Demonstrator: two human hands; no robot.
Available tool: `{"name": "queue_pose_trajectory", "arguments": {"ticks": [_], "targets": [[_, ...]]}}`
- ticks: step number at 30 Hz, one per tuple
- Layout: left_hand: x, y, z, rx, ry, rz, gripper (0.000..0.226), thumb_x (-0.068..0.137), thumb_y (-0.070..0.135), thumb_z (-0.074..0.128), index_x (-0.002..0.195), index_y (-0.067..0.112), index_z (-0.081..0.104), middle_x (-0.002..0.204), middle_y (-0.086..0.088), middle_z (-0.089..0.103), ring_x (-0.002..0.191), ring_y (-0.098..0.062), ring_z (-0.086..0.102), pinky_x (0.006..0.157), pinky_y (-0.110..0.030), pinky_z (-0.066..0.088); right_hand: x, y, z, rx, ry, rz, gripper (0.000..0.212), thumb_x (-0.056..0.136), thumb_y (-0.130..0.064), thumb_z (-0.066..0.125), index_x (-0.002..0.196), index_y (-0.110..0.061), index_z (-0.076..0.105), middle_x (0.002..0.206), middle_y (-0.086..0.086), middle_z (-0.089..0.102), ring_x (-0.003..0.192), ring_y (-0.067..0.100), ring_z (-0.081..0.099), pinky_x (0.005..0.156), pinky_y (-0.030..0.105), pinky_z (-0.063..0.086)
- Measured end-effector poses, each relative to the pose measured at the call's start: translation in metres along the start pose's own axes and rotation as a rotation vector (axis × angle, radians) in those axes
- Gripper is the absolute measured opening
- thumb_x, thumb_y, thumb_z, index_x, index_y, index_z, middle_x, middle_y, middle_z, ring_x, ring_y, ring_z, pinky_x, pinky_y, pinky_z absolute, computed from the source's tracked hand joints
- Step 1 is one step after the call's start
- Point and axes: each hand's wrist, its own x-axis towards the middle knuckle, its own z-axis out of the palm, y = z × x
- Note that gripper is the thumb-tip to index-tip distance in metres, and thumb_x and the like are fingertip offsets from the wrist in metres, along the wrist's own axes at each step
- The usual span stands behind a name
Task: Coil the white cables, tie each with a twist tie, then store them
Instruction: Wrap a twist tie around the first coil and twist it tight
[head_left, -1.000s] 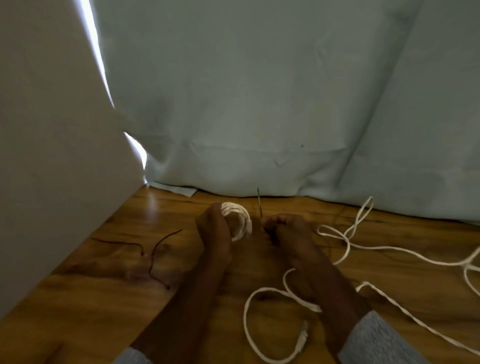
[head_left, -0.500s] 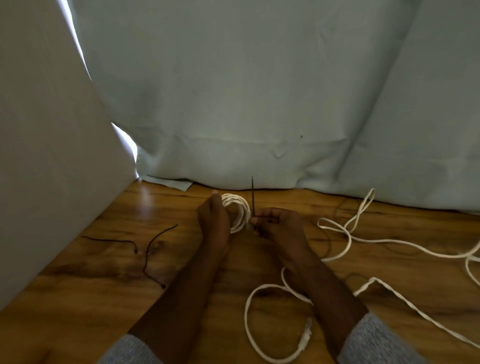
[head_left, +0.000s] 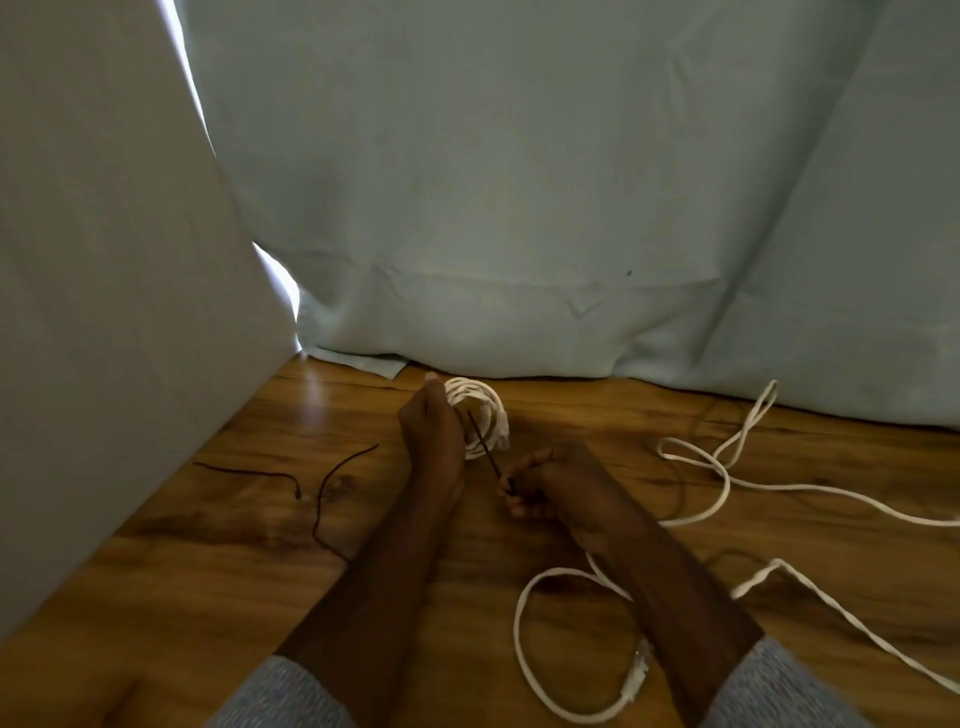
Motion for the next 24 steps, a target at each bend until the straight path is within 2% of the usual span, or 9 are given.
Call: {"name": "queue_pose_trajectory", "arguments": {"ticks": [4, 8, 12, 16, 20, 24], "targets": [[-0.004, 0.002, 0.000, 0.004, -0.033, 0.008, 0.042, 0.102, 0.027, 0.047, 0.069, 0.009, 0.064, 0.065, -0.003, 0.064, 0.060, -0.016, 0.060, 0.055, -0.028, 0.046, 0.000, 0.001, 0.002, 0.045, 0.030, -0.050, 0.017, 0.090, 0.010, 0.059, 0.088, 0.003, 0.074, 0.078, 0.013, 0.073, 0.064, 0.016, 0.069, 0.059, 0.026, 0.057], [-0.013, 0.004, 0.003, -0.017, -0.096, 0.006, 0.036, 0.101, 0.022, 0.049, 0.071, 0.012, 0.066, 0.066, 0.000, 0.065, 0.058, -0.009, 0.061, 0.054, -0.023, 0.049, -0.001, 0.002, 0.003, 0.062, 0.094, -0.148, 0.014, 0.091, 0.009, 0.059, 0.094, 0.009, 0.073, 0.078, 0.015, 0.071, 0.061, 0.016, 0.065, 0.061, 0.024, 0.058], [-0.019, 0.005, 0.005, -0.016, -0.165, 0.046, 0.032, 0.099, 0.016, 0.050, 0.070, 0.013, 0.061, 0.069, -0.002, 0.061, 0.064, -0.013, 0.059, 0.060, -0.029, 0.048, 0.000, 0.005, 0.005, 0.064, 0.113, -0.201, 0.013, 0.092, 0.007, 0.062, 0.092, 0.006, 0.075, 0.075, 0.013, 0.071, 0.063, 0.017, 0.064, 0.064, 0.026, 0.057], [-0.025, 0.006, 0.004, -0.022, -0.227, -0.026, 0.028, 0.097, 0.018, 0.054, 0.077, 0.007, 0.069, 0.069, -0.003, 0.066, 0.060, -0.011, 0.064, 0.053, -0.025, 0.051, 0.002, 0.007, 0.007, 0.084, 0.106, -0.236, 0.011, 0.091, 0.002, 0.065, 0.090, 0.002, 0.076, 0.074, 0.014, 0.071, 0.064, 0.019, 0.063, 0.068, 0.030, 0.056], [-0.029, 0.007, 0.003, 0.008, -0.317, 0.073, 0.028, 0.095, 0.009, 0.055, 0.068, 0.010, 0.066, 0.062, 0.001, 0.063, 0.059, -0.011, 0.061, 0.051, -0.023, 0.049, 0.000, 0.007, 0.009, 0.109, 0.136, -0.273, 0.011, 0.092, -0.001, 0.065, 0.091, -0.001, 0.077, 0.073, 0.010, 0.072, 0.060, 0.016, 0.063, 0.065, 0.026, 0.056], [-0.029, 0.006, 0.001, 0.057, -0.371, 0.137, 0.024, 0.094, 0.007, 0.056, 0.072, 0.006, 0.065, 0.066, -0.003, 0.061, 0.061, -0.012, 0.059, 0.052, -0.023, 0.047, 0.000, 0.005, 0.007, 0.132, 0.124, -0.269, 0.010, 0.092, -0.003, 0.067, 0.091, -0.002, 0.077, 0.074, 0.009, 0.073, 0.062, 0.017, 0.065, 0.067, 0.027, 0.056]]}}
